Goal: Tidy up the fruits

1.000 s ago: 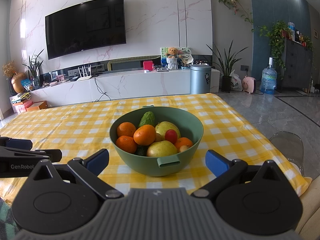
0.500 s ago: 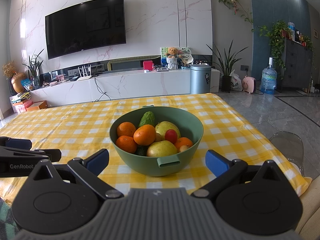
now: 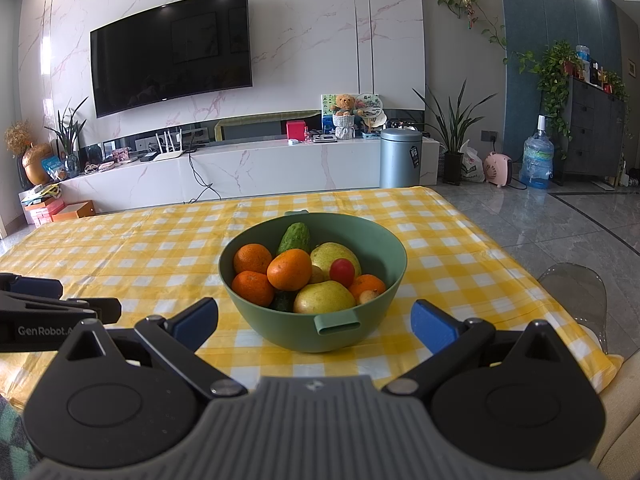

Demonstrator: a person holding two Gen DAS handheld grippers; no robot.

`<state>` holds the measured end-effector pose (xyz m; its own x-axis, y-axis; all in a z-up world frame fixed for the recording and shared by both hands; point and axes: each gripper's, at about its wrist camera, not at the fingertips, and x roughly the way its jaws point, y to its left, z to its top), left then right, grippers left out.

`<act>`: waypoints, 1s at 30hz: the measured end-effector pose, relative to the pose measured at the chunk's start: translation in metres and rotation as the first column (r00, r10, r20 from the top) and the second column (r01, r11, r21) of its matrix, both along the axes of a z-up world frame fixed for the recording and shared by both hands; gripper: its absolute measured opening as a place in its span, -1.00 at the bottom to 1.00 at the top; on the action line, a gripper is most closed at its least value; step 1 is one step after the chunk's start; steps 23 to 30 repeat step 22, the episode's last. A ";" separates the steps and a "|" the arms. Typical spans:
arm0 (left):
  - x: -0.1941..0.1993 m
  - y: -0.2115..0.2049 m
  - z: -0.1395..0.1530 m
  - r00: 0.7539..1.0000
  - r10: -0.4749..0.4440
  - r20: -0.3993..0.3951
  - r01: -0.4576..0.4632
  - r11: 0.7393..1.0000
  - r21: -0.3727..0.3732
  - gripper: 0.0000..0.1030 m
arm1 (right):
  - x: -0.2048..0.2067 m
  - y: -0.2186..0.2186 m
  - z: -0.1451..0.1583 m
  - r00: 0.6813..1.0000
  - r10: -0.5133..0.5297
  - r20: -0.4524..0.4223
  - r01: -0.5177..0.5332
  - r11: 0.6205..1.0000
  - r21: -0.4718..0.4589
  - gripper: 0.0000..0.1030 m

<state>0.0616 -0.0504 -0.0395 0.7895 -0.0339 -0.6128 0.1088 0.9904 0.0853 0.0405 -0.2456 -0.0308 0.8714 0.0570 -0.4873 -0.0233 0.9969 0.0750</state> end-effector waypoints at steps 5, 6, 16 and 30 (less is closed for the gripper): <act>-0.001 0.002 0.001 1.000 0.004 -0.005 -0.004 1.000 -0.002 0.69 | 0.000 0.000 0.000 1.000 0.000 0.000 0.000 1.000 -0.001 0.92; -0.001 0.002 0.001 1.000 0.004 -0.006 -0.004 1.000 -0.004 0.69 | 0.000 0.000 0.000 1.000 0.000 0.000 0.000 1.000 -0.001 0.92; 0.000 0.001 0.001 1.000 0.008 -0.013 -0.008 1.000 -0.007 0.69 | 0.000 0.000 0.000 1.000 0.000 0.000 0.000 1.000 -0.001 0.92; -0.001 0.001 0.003 1.000 0.008 -0.008 -0.008 1.000 -0.006 0.69 | 0.000 0.000 0.000 1.000 0.000 0.000 0.000 1.000 -0.001 0.92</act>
